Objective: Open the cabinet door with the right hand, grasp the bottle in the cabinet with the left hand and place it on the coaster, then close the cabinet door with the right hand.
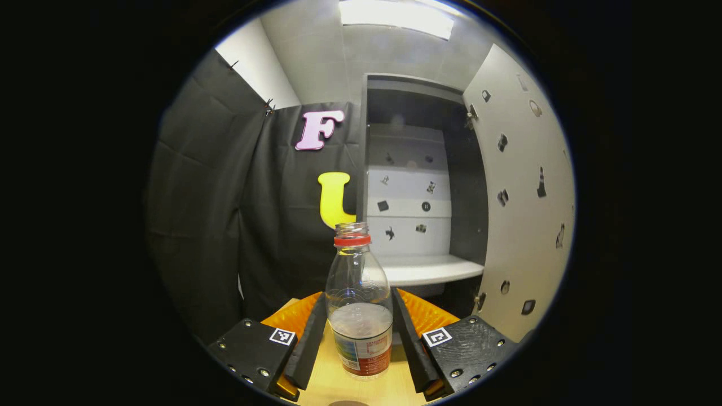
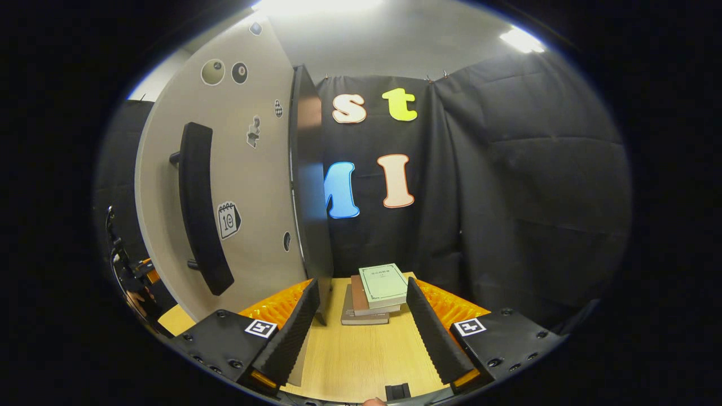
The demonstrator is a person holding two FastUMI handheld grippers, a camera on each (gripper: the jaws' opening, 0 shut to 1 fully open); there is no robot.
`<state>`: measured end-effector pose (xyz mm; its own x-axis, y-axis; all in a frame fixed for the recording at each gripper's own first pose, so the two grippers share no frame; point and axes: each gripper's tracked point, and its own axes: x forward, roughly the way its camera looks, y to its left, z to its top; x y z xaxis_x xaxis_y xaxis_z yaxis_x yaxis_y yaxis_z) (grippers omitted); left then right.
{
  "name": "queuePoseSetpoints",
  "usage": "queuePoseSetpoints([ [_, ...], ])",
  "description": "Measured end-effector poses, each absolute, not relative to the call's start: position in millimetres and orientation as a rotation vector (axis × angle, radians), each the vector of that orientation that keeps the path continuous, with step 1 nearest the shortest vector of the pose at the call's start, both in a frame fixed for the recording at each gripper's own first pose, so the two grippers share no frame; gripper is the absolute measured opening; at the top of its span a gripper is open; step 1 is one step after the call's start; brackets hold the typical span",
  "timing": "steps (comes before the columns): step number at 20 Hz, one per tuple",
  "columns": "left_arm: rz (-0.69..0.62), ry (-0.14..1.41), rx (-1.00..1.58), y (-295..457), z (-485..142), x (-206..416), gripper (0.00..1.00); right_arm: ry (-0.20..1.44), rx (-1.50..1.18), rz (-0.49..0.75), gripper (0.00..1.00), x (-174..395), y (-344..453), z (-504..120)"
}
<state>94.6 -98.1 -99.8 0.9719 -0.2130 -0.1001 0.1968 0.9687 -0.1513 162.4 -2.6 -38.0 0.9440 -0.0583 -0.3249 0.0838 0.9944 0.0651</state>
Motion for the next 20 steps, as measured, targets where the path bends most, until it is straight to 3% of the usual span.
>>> queuePoseSetpoints([
  [9,-0.175,0.234,-0.165,-87.2,-207.2,57.6,0.64,0.372,0.11,-0.104,0.98,150.3,-7.9,-58.0],
  [20,-0.14,0.316,-0.14,-90.3,-289.0,33.5,0.64,0.412,0.048,-0.086,0.98,150.3,-2.1,-71.5],
])
